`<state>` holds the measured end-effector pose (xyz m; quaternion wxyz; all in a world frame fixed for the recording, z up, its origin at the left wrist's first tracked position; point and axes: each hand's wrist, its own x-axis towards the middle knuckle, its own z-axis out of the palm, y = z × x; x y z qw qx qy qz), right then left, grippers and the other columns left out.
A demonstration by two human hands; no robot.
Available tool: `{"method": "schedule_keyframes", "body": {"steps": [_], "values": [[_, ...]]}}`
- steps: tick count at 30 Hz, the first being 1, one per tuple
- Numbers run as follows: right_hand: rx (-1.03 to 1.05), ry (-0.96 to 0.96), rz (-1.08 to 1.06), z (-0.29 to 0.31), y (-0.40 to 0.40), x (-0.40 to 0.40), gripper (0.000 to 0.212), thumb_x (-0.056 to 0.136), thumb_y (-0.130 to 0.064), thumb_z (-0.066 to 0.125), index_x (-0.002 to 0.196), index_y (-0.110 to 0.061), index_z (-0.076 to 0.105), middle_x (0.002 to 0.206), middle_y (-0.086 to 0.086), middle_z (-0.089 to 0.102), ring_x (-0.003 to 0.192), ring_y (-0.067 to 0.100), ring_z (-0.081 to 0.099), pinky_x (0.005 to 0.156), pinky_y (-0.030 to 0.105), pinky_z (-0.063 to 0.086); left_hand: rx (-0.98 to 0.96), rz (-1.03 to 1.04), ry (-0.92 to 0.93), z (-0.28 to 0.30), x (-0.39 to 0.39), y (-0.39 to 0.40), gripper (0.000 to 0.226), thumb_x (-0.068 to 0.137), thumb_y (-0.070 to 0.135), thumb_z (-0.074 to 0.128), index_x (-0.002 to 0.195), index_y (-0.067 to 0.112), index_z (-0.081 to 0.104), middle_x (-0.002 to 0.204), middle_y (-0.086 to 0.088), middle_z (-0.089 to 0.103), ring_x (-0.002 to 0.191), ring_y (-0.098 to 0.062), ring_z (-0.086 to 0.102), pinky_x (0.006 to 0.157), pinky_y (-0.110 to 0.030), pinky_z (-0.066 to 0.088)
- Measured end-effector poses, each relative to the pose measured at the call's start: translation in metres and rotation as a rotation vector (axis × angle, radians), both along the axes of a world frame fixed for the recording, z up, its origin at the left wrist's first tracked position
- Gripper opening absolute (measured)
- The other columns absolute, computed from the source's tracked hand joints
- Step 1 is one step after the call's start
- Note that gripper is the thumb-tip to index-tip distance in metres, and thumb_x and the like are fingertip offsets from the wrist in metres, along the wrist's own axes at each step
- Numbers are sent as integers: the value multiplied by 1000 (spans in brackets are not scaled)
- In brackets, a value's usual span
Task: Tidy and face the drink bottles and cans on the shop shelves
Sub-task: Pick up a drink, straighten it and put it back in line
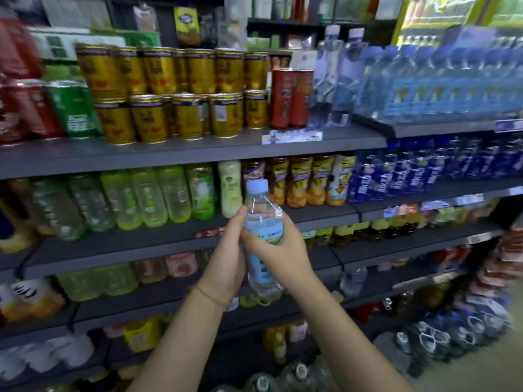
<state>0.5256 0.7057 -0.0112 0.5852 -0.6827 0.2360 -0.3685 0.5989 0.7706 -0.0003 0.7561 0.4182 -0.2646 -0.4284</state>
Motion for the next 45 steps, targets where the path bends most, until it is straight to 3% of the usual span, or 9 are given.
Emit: {"method": "schedule_keyframes", "body": {"steps": [11, 16, 21, 25, 33, 37, 40, 43, 45], "values": [[-103, -14, -192, 8, -244, -147, 36, 79, -28, 80, 108, -17, 63, 96, 4, 74, 88, 20, 72, 76, 37, 60, -104, -77, -178, -13, -117, -265, 60, 95, 56, 38, 132, 12, 59, 126, -10, 67, 120, -26, 61, 101, -42, 49], [-130, -9, -276, 43, -351, -222, 27, 83, -29, 78, 105, -22, 63, 90, -2, 72, 82, 14, 70, 68, 25, 56, -153, 23, -380, 22, -174, -381, 38, 93, 45, 41, 118, 25, 63, 121, 6, 68, 116, -7, 61, 88, -25, 48], [-199, -39, -355, 73, -437, -276, 20, 83, -39, 76, 95, -30, 63, 82, -17, 69, 76, -3, 65, 64, 14, 48, -220, 145, -665, 73, -222, -456, 41, 84, 56, 46, 112, 31, 62, 120, 11, 63, 117, -6, 58, 98, -40, 50], [-262, -106, -306, 90, -499, -297, 33, 84, -41, 74, 110, -22, 65, 100, -6, 71, 88, 3, 67, 70, 15, 51, -246, 319, -804, 88, -252, -506, 29, 84, 49, 47, 103, 35, 62, 113, 12, 61, 110, -4, 58, 97, -43, 51], [-309, -90, -237, 109, -648, -366, 88, 80, -60, 69, 151, -22, 33, 149, -4, 43, 135, 14, 42, 99, 26, 37, -247, 746, -924, 91, -321, -640, 21, 96, 24, 44, 100, 14, 63, 123, -3, 48, 116, 5, 44, 92, -3, 31], [-343, -87, -182, 125, -724, -413, 88, 87, -51, 65, 155, -16, 21, 133, -15, 45, 89, -21, 50, 62, -3, 34, -141, 948, -1072, 89, -360, -713, 24, 98, 22, 42, 112, 20, 61, 141, 9, 38, 137, 0, 27, 112, -18, 18], [-381, -170, -256, 143, -770, -429, 86, 86, -54, 66, 151, -12, 29, 111, -32, 40, 79, -37, 38, 71, -6, 30, -65, 997, -1260, 99, -381, -761, 33, 98, 25, 45, 130, 22, 56, 159, 2, 24, 150, -17, 12, 121, -43, 13], [-430, -262, -384, 162, -805, -430, 87, 83, -59, 67, 148, -13, 33, 136, -4, 43, 130, 2, 36, 96, 13, 25, 163, 1068, -1519, 104, -385, -798, 50, 97, 40, 45, 146, 30, 40, 165, -2, 11, 152, -26, -1, 119, -59, 4], [-485, -276, -433, 170, -828, -426, 88, 81, -63, 67, 146, -15, 34, 142, 5, 35, 137, 19, 28, 98, 17, 23, 398, 1130, -1680, 99, -386, -816, 61, 95, 53, 41, 152, 38, 28, 166, -5, 4, 152, -32, -6, 116, -65, -1]]}}
